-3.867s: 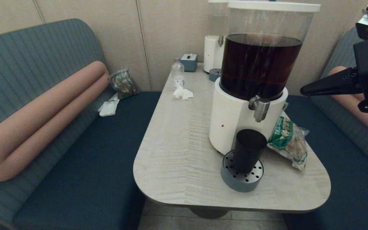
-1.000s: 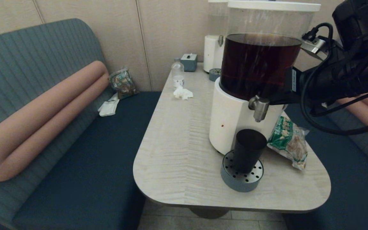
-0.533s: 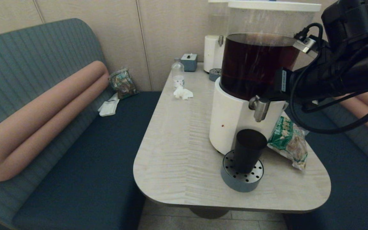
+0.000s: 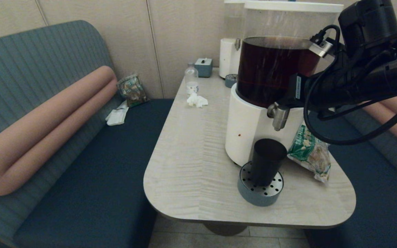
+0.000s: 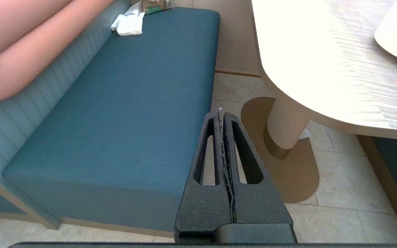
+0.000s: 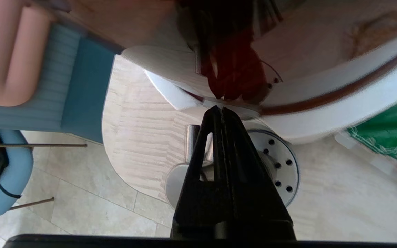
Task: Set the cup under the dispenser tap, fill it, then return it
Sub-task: Turn on the faucet
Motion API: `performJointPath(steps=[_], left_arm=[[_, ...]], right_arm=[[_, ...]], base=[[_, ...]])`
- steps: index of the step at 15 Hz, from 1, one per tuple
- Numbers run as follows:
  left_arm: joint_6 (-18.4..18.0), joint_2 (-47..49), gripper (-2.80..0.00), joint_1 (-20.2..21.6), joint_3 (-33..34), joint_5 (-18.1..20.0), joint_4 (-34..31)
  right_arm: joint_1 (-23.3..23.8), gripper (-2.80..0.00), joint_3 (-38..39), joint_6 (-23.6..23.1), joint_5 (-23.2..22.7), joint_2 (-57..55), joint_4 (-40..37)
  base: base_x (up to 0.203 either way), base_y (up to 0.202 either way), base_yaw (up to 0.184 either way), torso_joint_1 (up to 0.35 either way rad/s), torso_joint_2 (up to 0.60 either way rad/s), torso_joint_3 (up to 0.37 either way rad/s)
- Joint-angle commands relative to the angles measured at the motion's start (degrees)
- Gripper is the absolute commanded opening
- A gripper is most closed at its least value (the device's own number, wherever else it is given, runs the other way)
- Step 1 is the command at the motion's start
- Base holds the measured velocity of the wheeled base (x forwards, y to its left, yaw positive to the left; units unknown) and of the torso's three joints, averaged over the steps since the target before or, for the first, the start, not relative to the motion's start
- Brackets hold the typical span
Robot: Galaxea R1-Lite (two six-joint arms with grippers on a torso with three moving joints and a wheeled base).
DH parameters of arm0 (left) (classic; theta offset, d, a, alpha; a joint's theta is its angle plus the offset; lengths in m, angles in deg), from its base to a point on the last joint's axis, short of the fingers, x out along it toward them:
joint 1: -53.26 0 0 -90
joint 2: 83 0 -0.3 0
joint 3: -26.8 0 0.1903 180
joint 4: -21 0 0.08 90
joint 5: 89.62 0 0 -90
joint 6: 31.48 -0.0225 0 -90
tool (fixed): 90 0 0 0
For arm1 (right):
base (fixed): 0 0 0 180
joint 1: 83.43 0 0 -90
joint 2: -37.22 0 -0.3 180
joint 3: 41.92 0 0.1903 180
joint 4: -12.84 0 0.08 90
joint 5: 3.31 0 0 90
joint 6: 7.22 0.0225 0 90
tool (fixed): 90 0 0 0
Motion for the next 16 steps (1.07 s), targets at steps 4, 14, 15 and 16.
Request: performJointPath(steps=[4,14,15,16], left_arm=[[0.1,0.1,-2.8,0.0,0.0,0.0,0.0],[0.1,0.1,-2.8,0.0,0.0,0.0,0.0],[0.0,0.1,-2.8,0.0,0.0,0.0,0.0],[0.0,0.1,-2.8,0.0,0.0,0.0,0.0]], right_arm=[[0.0,-2.8,0.1,0.5,-0.8,-0.5,0.8],[0.5,-2.8,0.9,0.6,-4.8,-1.7,3.3],[0.5,-2.8,0.9,0.5,-4.8,-1.9,3.3],[0.5,-2.8,0.9,0.5,-4.8,-1.9,3.3]], base=[[0.0,0.0,0.0,0.0,0.0,0.0],[0.0,0.0,0.0,0.0,0.0,0.0],[0.0,0.0,0.0,0.0,0.0,0.0],[0.0,0.0,0.0,0.0,0.0,0.0]])
